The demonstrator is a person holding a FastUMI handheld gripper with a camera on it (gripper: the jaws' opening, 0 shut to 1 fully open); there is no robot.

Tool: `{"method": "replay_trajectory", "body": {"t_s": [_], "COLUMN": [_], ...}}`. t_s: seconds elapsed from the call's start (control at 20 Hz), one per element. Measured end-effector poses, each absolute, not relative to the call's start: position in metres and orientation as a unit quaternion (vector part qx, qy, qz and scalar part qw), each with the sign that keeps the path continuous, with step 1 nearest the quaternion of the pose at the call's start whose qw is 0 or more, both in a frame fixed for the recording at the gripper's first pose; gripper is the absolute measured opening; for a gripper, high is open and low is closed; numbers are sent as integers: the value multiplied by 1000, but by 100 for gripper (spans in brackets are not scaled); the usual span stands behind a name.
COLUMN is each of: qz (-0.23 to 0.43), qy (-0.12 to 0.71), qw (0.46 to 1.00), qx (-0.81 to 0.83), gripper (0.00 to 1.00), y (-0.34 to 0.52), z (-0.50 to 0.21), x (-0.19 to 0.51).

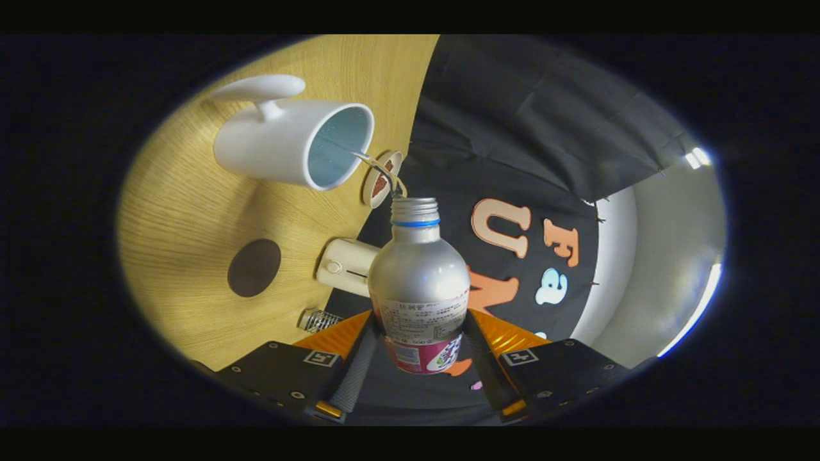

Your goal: Take the bottle from table, then pour the juice into the cup, finally place the bottle on the coaster

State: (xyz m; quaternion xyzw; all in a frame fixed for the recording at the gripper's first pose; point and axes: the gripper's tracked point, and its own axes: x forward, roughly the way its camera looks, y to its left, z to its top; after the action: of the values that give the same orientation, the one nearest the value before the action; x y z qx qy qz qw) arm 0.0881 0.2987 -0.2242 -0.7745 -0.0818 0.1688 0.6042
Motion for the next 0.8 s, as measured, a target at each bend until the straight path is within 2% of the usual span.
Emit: {"method": "replay_trajectory", "body": {"t_s": [0.8], "qz": [182], "qy": [-101], "qw": [568], "qx": [-796], "gripper": [76], "y": [308], "z": [-228], "x": [82]}}
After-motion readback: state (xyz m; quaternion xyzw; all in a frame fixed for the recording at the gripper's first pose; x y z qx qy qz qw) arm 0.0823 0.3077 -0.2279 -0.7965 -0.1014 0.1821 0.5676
